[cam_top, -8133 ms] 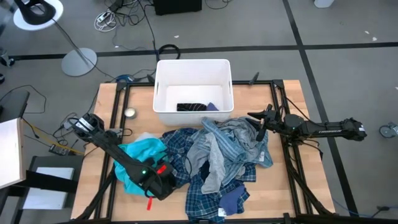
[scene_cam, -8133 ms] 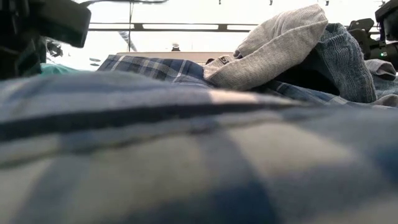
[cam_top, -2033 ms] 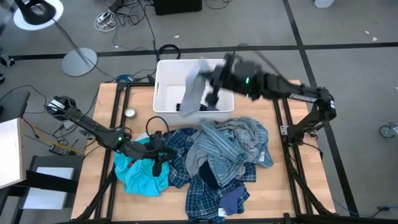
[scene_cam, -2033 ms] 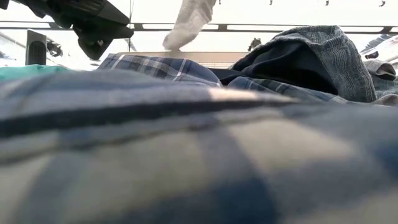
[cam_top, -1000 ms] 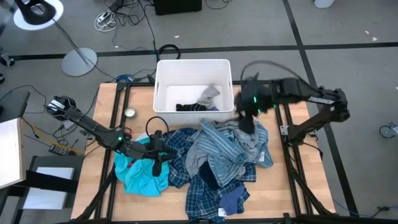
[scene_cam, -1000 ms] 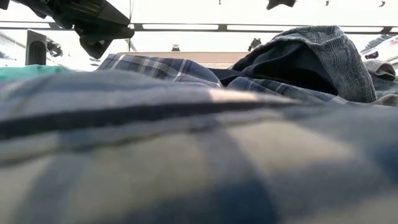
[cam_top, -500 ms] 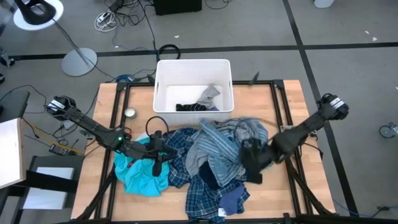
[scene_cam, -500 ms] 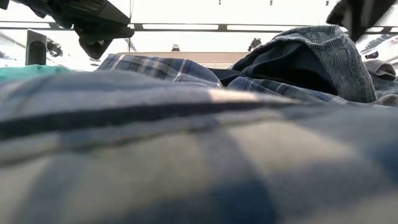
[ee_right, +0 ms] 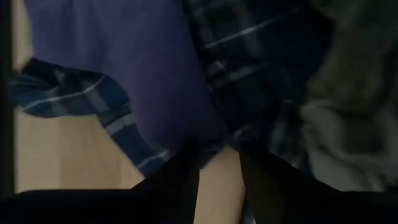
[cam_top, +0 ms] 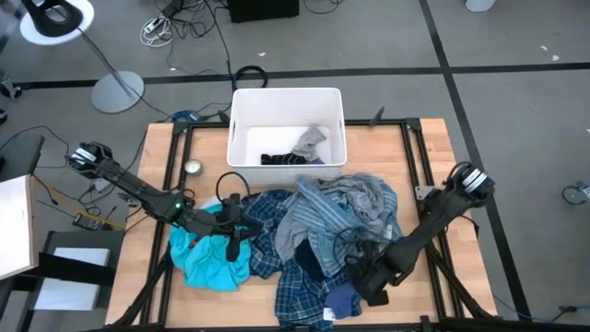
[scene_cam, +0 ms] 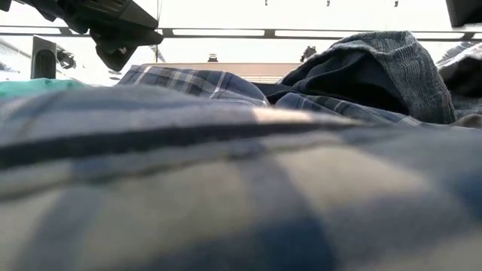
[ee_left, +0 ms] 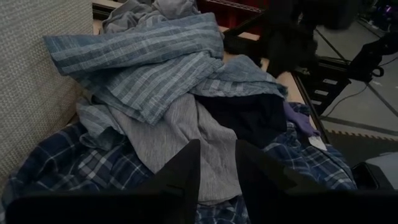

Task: Sort clothes
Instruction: Put the purple sock into the white bin

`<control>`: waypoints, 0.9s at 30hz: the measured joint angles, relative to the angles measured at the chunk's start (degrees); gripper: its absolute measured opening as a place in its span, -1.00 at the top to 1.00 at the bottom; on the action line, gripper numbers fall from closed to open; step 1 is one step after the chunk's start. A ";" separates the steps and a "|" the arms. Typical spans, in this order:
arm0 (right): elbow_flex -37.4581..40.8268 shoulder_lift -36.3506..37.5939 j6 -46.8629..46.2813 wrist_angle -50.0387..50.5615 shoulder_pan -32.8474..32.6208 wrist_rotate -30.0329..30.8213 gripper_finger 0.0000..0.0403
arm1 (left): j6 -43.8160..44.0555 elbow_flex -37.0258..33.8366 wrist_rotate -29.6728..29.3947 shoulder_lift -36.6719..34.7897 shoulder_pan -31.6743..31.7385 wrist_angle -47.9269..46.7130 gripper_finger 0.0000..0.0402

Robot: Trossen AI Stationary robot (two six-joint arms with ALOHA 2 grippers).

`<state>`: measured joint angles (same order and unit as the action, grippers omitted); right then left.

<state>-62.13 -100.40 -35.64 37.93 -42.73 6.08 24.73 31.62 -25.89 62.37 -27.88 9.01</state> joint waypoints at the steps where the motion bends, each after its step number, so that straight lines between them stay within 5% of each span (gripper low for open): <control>1: 0.00 -0.95 -0.07 -0.80 -0.01 -0.06 0.43 | 0.02 0.00 -0.02 0.00 0.00 0.29 0.47; 5: -1.61 -3.33 0.47 -1.83 0.03 -0.32 0.52 | 1.07 0.00 0.00 0.00 -0.02 0.45 0.47; 10: -6.73 -2.48 3.39 4.69 0.25 -0.25 0.94 | 1.44 0.00 0.00 0.00 -0.02 0.33 0.47; 19: -20.72 3.95 5.59 25.27 2.58 7.47 0.99 | 1.44 0.00 -0.02 0.02 -0.02 0.36 0.47; 27: -36.56 6.91 22.09 29.67 10.82 20.65 1.00 | 1.21 0.00 0.00 0.02 -0.02 0.36 0.47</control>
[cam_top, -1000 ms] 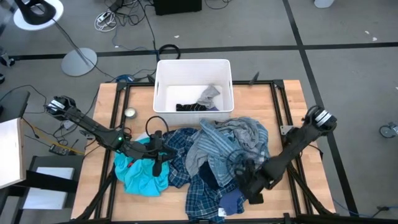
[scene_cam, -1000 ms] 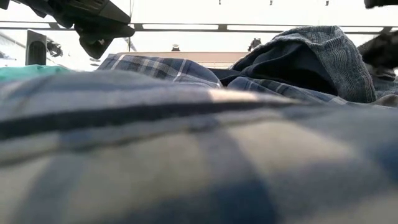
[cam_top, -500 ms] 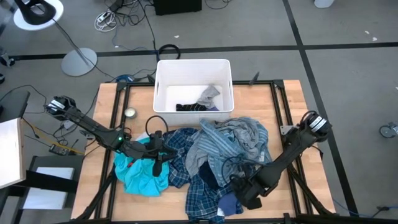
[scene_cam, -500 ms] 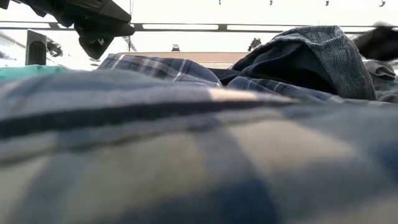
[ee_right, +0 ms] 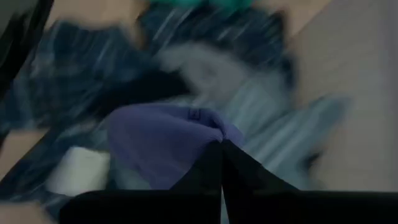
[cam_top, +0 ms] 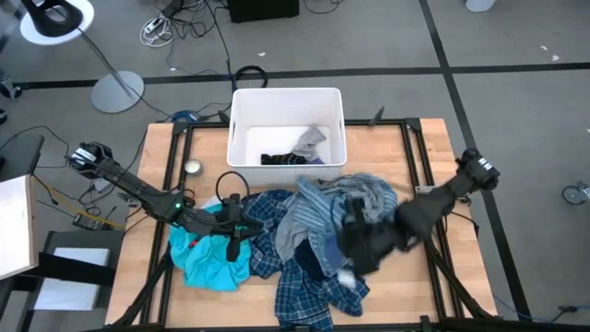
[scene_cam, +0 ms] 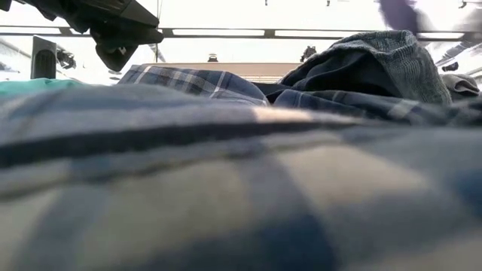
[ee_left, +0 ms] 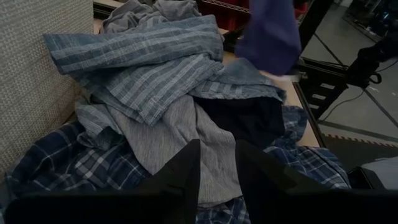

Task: Sort clothes
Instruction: Put the purple sock into the white bin, then put the gray shirt into the white bin

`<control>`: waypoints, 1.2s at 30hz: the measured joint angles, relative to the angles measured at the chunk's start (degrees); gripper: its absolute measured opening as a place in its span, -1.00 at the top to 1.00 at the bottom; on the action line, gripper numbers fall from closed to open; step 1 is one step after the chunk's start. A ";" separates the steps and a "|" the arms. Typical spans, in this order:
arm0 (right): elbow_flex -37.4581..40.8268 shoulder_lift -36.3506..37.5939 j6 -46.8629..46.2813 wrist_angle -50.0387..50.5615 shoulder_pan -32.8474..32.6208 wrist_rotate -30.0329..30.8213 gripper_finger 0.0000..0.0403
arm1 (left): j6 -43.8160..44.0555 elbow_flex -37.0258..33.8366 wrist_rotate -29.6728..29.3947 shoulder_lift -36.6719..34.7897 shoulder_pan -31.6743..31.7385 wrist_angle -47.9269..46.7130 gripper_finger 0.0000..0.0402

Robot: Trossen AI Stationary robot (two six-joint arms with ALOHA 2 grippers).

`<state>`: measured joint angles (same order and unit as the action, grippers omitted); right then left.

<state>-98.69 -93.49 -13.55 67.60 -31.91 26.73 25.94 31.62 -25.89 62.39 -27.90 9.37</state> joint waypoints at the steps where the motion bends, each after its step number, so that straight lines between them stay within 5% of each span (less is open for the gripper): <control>1: -2.14 0.00 2.42 -0.06 1.70 0.57 1.00 | -0.01 0.00 0.00 0.00 0.00 0.02 0.47; 12: -14.44 -0.01 23.03 -16.43 26.45 2.55 1.00 | -1.98 0.00 0.00 0.00 0.00 -0.07 0.47; 19: -13.82 -0.04 20.76 -30.12 40.66 1.53 0.99 | -2.02 0.00 -0.02 0.00 0.00 -1.03 0.47; 28: -4.37 -0.17 9.34 -28.02 50.44 -14.84 0.82 | -3.40 0.00 -0.02 0.00 0.02 -1.47 0.47; 36: 0.04 0.03 6.71 -18.46 51.96 -18.01 0.41 | -3.29 0.00 -0.02 0.00 0.02 -1.48 0.47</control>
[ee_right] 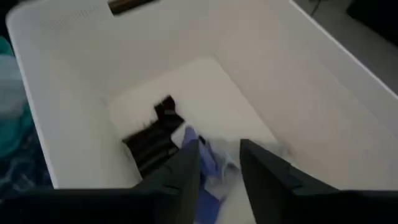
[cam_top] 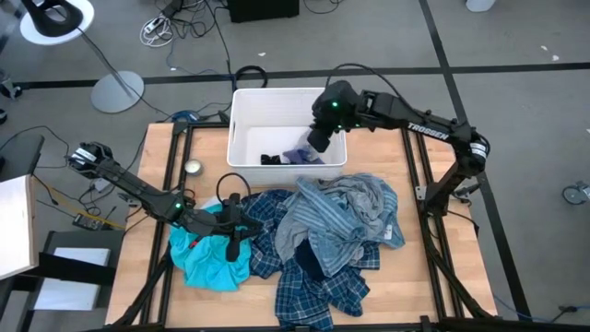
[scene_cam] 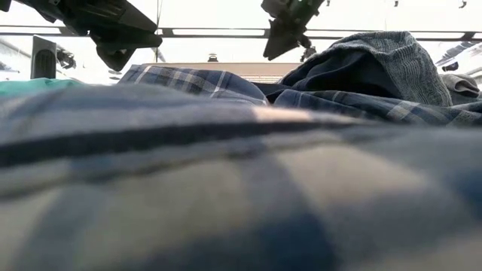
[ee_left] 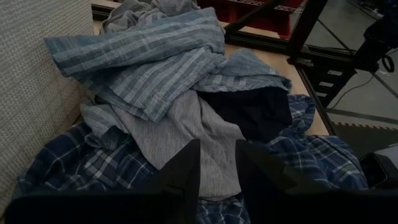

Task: Sort clothes
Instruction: Put the gray shirt into the white bin

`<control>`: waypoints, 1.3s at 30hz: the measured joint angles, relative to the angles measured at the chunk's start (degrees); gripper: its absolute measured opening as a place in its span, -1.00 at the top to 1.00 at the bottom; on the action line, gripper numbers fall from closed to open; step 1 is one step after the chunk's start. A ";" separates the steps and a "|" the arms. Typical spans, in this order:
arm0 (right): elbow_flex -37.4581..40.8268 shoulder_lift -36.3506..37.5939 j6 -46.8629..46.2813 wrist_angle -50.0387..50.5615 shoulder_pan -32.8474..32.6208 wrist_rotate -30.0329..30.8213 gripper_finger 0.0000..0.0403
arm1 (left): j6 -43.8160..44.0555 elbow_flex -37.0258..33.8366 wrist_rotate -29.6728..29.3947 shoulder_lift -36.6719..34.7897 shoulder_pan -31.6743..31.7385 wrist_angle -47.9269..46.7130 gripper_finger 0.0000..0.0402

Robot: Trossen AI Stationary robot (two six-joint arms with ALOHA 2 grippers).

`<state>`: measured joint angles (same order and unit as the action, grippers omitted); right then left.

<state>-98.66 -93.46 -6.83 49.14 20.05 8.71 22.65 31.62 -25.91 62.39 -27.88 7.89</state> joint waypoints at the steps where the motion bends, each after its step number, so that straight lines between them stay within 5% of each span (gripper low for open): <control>1: -0.52 0.26 0.00 1.82 0.00 0.01 0.37 | 0.00 0.00 0.00 0.00 0.00 -0.01 0.47; 15: -3.49 10.81 -8.09 26.33 -13.92 -0.50 0.27 | 0.07 0.00 0.00 0.00 0.00 -0.01 0.47; 23: -3.49 12.59 -21.18 38.15 -29.77 10.57 0.29 | 1.53 0.00 0.00 0.00 0.00 -0.03 0.47; 31: -0.76 12.29 -28.67 39.27 -41.15 13.87 0.29 | 1.71 0.00 0.00 0.00 0.00 -0.01 0.47; 39: 17.00 16.25 -34.14 29.23 -47.34 13.40 0.29 | 2.06 0.00 0.00 0.00 -0.02 0.07 0.47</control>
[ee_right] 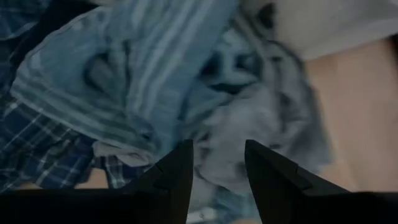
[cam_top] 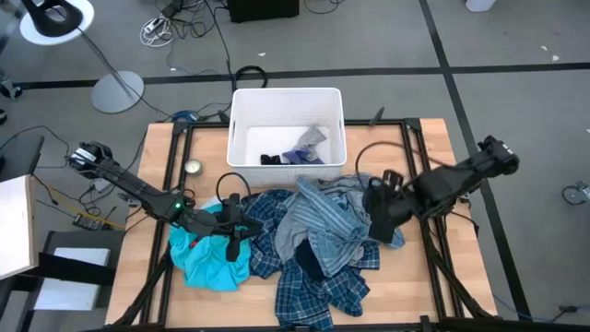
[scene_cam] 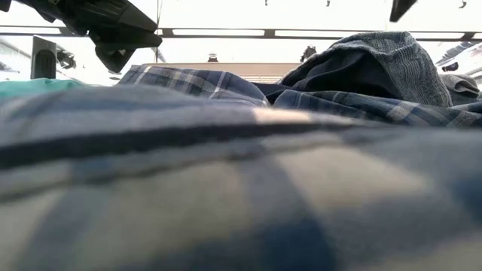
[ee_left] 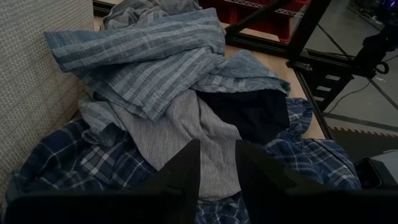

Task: Sort clothes
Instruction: Put the gray shirt into the white bin

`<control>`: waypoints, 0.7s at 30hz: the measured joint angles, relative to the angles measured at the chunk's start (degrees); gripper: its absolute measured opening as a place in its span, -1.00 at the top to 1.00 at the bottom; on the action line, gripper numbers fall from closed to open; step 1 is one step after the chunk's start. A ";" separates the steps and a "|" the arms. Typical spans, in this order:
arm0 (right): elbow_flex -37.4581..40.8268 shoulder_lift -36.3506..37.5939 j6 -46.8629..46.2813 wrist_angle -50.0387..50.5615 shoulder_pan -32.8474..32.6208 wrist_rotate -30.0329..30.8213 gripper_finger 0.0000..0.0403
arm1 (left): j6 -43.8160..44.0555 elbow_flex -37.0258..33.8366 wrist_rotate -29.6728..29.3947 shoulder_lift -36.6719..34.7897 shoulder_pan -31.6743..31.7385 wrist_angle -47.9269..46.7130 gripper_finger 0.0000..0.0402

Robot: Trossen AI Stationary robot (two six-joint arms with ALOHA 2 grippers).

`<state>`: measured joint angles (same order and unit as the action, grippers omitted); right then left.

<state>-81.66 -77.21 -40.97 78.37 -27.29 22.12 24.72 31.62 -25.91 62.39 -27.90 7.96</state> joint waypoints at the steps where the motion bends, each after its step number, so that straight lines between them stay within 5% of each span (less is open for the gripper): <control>1: 2.13 0.49 -0.01 -2.42 -0.45 -0.25 0.29 | 0.05 0.00 0.01 0.00 0.00 -0.02 0.47; 12: 19.45 5.73 -5.50 -10.43 -0.12 -0.51 0.29 | 0.89 0.00 0.00 0.00 0.00 -0.04 0.47; 21: 30.82 5.85 1.21 -25.11 6.38 1.00 0.39 | 1.04 0.00 0.00 0.00 0.00 -0.06 0.47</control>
<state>-50.84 -71.36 -39.76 53.26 -20.90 23.12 25.76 31.62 -25.91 62.39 -27.90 7.90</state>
